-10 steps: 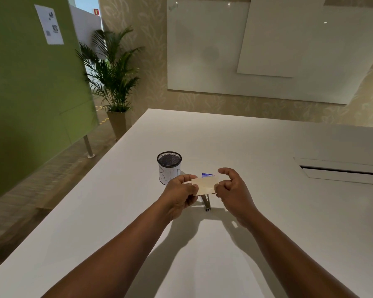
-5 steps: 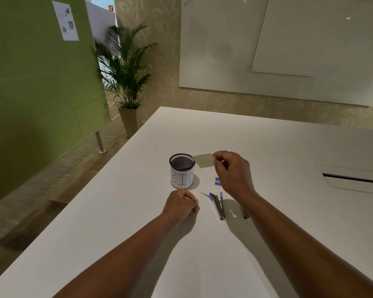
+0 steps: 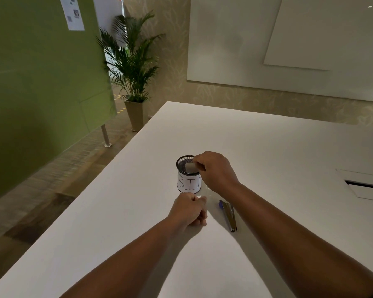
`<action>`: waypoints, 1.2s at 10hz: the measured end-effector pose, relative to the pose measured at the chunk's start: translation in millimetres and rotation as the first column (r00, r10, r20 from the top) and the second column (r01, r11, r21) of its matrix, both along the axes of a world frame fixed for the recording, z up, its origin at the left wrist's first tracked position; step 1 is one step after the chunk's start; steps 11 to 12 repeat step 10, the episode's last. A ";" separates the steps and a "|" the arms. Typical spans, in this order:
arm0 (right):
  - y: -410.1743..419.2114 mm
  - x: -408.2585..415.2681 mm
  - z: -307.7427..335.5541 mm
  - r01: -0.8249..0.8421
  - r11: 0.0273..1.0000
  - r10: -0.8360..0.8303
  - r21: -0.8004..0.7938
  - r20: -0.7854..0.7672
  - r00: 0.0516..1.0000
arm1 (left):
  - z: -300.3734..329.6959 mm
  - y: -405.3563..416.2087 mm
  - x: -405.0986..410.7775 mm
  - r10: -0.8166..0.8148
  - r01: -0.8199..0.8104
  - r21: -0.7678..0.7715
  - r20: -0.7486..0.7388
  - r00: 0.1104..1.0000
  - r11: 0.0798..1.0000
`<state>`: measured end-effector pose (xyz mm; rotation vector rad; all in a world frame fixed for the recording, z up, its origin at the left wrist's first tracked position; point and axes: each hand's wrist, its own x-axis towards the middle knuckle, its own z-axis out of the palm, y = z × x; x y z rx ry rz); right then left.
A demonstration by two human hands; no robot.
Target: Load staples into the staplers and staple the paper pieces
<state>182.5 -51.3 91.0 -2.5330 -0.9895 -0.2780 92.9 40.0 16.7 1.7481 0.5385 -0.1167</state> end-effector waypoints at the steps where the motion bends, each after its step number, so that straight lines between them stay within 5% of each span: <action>1: -0.5 0.7 -8.5 -0.031 0.999 0.031 0.009 -0.020 0.999 | -1.5 0.2 1.8 -0.009 0.009 0.004 -0.001 1.000 1.000; 3: -16.4 2.0 -25.7 0.001 0.988 0.006 0.156 -0.047 0.999 | -3.1 -0.2 4.8 -0.029 0.029 0.020 0.005 1.000 0.999; 8: -88.8 -43.1 -52.8 0.308 0.944 -0.271 0.118 -0.255 0.928 | -3.6 -2.4 -2.3 -0.142 0.123 0.279 0.050 0.989 0.952; 10: -113.9 -47.8 -32.1 0.348 0.923 -0.339 0.164 -0.084 0.937 | 51.7 -27.0 6.2 -0.276 0.159 0.446 0.210 0.938 0.881; 12: -113.9 -47.8 -32.1 0.348 0.923 -0.339 0.164 -0.084 0.937 | 51.7 -27.0 6.2 -0.276 0.159 0.446 0.210 0.938 0.881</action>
